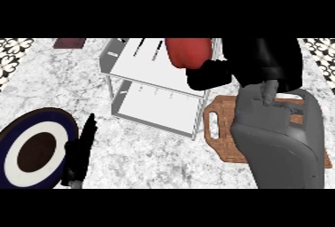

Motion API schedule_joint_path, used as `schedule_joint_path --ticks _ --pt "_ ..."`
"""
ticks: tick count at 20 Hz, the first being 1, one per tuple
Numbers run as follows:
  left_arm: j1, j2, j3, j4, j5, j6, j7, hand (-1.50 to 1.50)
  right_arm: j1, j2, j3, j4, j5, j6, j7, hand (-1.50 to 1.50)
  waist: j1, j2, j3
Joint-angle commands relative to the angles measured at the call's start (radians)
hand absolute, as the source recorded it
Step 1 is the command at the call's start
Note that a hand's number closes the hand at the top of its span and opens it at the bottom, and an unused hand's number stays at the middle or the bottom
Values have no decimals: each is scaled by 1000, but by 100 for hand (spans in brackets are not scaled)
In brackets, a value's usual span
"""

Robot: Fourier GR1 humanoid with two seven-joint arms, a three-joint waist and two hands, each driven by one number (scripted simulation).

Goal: Pick the bell pepper from the cutting board and place it in the tiered basket

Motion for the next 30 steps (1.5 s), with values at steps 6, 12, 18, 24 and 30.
schedule_joint_path --ticks 6,12,18,24,30 --pt "30 5 10 -58 -12 -18 20 0 -7 4 102 343 40 -275 -56 150 9 2 0" --pt "26 -28 23 30 -12 -42 -36 0 -27 4 80 535 18 -418 -134 150 4 3 0" --pt "40 -2 6 -48 -33 -50 2 0 5 4 27 598 -221 -615 -158 -150 26 6 1" --pt "16 13 53 -18 -7 -78 -15 0 -38 4 32 646 -425 -782 -245 -150 24 6 1" --pt "34 -1 26 -76 -27 -64 50 0 -30 4 -1 575 -479 -945 -328 -150 6 0 1"
